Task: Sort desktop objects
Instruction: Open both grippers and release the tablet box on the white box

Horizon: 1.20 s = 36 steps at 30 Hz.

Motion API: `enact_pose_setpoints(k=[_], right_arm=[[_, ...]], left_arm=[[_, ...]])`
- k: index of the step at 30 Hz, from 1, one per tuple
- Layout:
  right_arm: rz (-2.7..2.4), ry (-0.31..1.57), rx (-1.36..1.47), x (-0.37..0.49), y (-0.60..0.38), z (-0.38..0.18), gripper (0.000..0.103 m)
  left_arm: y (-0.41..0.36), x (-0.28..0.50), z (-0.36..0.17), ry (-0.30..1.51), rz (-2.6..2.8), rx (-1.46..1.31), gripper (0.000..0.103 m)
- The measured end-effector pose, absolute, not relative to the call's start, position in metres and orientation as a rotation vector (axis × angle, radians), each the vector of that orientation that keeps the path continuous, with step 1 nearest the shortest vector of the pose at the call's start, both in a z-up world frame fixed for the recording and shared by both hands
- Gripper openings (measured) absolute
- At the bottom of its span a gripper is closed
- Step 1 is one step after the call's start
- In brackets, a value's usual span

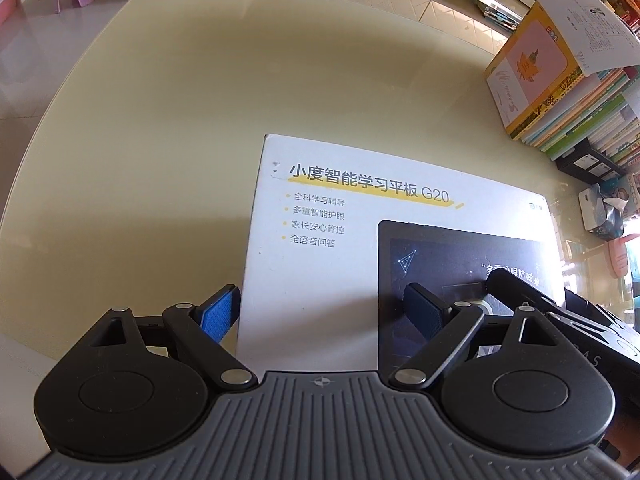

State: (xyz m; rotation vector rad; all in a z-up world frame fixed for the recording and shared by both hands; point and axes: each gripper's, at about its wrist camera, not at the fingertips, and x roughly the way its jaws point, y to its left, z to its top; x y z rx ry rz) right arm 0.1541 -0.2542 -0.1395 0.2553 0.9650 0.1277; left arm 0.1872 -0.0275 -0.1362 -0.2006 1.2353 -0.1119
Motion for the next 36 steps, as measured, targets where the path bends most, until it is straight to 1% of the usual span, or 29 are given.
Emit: enact_pose_setpoints(k=[9, 14, 17, 24, 36], right_arm=[[0.119, 0.94, 0.2, 0.163, -0.248, -0.139, 0.103], [0.103, 0.93, 0.214, 0.162, -0.251, -0.141, 0.103], [0.091, 0.933, 0.227, 0.158, -0.254, -0.14, 0.103], [0.067, 0.943, 0.241, 0.147, -0.259, -0.143, 0.102], [0.065, 0.992, 0.238, 0.157, -0.265, -0.163, 0.101]], left_arm=[[-0.024, 0.196, -0.148, 1.253, -0.098, -0.274, 0.103], [-0.03, 0.198, -0.146, 1.25, -0.102, -0.26, 0.103], [-0.012, 0.198, -0.144, 1.251, -0.125, -0.25, 0.103], [-0.019, 0.2, -0.145, 1.259, -0.132, -0.212, 0.103], [-0.033, 0.202, -0.159, 1.274, -0.127, -0.156, 0.103]])
